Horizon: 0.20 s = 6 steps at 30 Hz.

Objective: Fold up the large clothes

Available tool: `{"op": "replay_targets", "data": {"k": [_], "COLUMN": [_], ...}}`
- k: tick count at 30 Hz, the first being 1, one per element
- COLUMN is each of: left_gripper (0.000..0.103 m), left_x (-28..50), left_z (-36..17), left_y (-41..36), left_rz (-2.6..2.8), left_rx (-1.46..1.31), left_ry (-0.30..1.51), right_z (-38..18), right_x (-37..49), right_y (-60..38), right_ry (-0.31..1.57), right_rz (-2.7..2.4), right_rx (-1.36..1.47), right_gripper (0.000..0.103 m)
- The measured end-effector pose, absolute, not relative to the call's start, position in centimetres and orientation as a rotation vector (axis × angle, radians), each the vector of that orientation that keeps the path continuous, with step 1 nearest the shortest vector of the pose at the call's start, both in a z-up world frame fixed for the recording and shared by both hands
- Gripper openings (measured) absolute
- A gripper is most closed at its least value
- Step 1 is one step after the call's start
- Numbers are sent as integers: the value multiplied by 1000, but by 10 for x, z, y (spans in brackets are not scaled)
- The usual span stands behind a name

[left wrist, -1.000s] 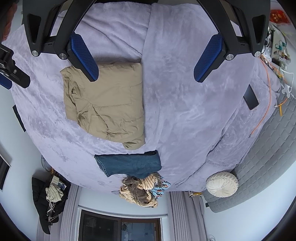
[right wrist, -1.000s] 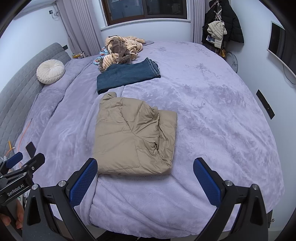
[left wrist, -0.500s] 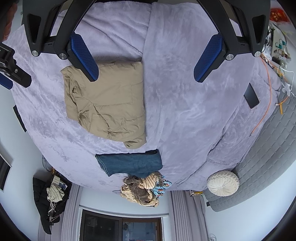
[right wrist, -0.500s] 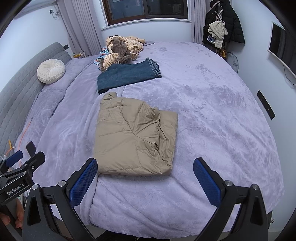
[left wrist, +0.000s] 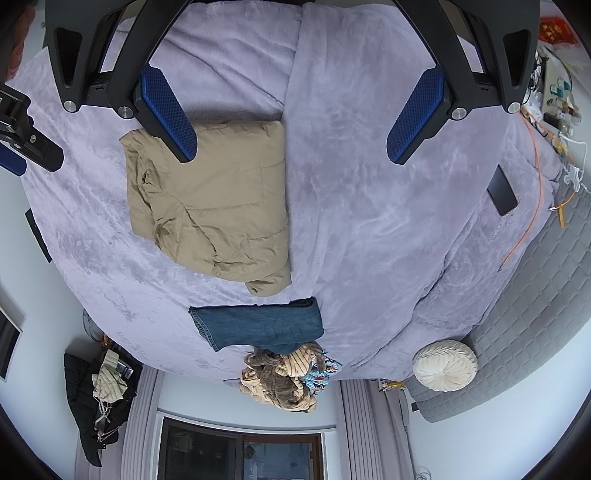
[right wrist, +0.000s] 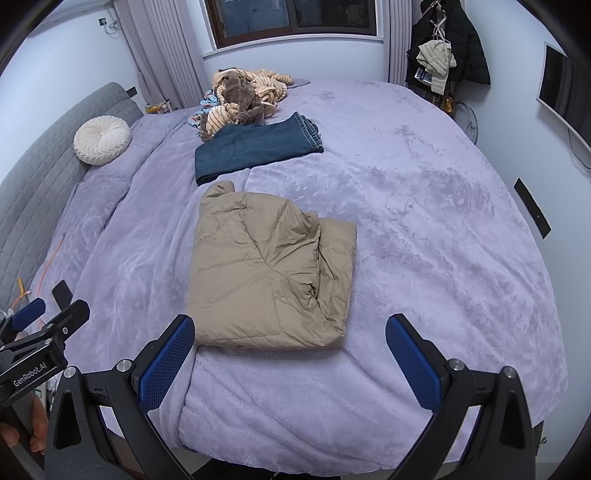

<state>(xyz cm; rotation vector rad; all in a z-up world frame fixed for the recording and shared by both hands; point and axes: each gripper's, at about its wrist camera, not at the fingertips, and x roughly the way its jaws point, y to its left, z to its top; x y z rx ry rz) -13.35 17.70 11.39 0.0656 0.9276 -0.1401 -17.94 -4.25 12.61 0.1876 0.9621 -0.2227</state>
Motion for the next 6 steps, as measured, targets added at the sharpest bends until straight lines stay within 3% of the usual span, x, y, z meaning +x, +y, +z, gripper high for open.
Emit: {"op": "replay_targets", "data": {"k": [6], "left_gripper": [103], "left_x": [-129], "left_z": [112], "left_y": [175], "left_rz": [-148], "left_rx": [66], "left_ry": [931], "right_z": [126], "right_x": [-179], "right_y": [-42], "right_ry": [966], "right_rz": [-223], "right_rx": [188], "right_gripper": [103]}}
